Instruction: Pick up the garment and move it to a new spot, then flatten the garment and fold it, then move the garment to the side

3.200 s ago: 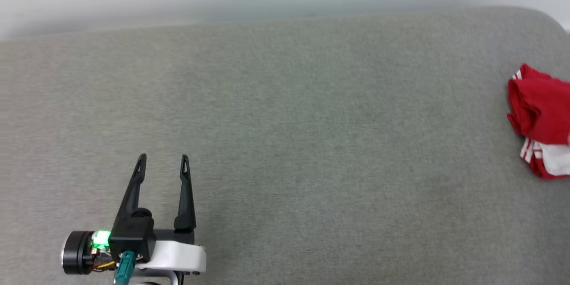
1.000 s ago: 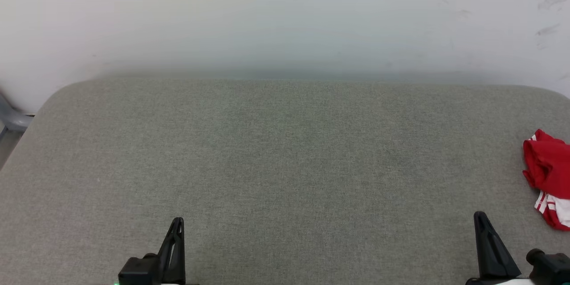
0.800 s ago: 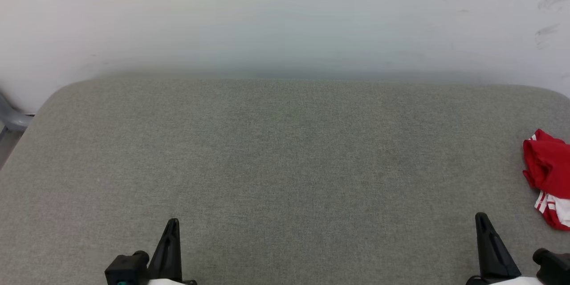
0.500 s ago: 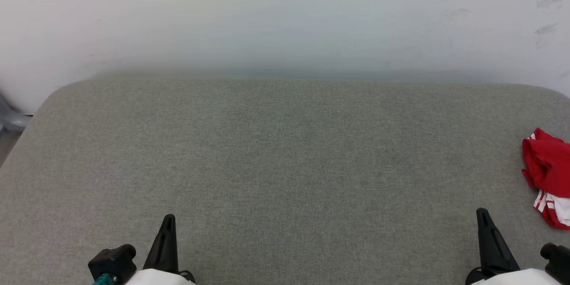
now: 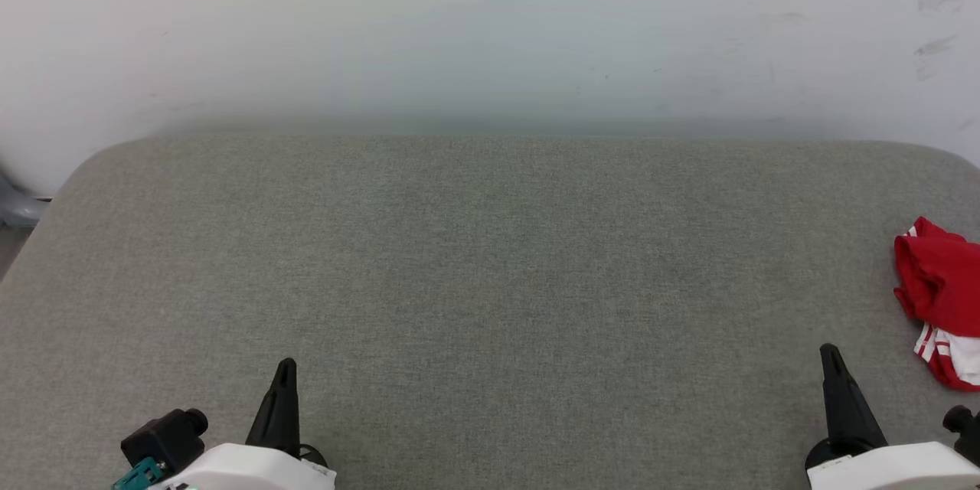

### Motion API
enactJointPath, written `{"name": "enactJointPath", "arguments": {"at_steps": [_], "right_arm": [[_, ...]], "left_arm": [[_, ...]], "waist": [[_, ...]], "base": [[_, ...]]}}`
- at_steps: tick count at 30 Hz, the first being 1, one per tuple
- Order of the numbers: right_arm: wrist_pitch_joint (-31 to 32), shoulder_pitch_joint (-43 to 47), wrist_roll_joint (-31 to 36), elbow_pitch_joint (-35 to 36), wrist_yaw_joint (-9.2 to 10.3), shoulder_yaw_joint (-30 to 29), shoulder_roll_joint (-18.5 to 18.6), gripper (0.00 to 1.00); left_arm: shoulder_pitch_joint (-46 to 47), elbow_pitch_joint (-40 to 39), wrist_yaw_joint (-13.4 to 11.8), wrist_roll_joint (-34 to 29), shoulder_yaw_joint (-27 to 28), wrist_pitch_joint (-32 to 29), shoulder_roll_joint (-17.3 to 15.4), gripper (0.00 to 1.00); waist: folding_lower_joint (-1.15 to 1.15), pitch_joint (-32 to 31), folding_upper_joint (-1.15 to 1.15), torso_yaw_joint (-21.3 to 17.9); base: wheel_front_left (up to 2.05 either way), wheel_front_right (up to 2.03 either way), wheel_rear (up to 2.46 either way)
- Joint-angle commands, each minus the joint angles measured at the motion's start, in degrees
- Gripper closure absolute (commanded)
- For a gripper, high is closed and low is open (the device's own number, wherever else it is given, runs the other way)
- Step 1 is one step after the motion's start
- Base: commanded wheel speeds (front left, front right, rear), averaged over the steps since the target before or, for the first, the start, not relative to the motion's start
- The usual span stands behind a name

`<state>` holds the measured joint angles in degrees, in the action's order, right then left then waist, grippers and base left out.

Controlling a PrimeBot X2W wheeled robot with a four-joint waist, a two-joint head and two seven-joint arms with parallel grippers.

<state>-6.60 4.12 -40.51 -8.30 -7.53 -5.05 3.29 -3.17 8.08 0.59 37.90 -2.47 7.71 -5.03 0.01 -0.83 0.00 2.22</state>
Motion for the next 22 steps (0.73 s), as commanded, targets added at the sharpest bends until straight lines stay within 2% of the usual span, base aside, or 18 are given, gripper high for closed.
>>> {"name": "enactJointPath", "arguments": {"at_steps": [1,22], "right_arm": [[0.27,-1.84,-1.56,0.47,0.01,-0.2,0.05,1.0],[4.2,-4.67,-17.16,-1.41,0.02,-0.52,-0.03,1.0]], "left_arm": [[1.38,-0.37,0.45,1.64,0.41,-0.28,-0.26,1.0],[3.99,1.46,2.51,18.47,2.4,-4.05,0.0,1.0]], "waist": [[0.0,0.01,0.0,-0.02],[0.0,0.24,0.0,-0.52]], "base": [[0.0,0.0,0.0],[0.0,0.0,0.0]]}}
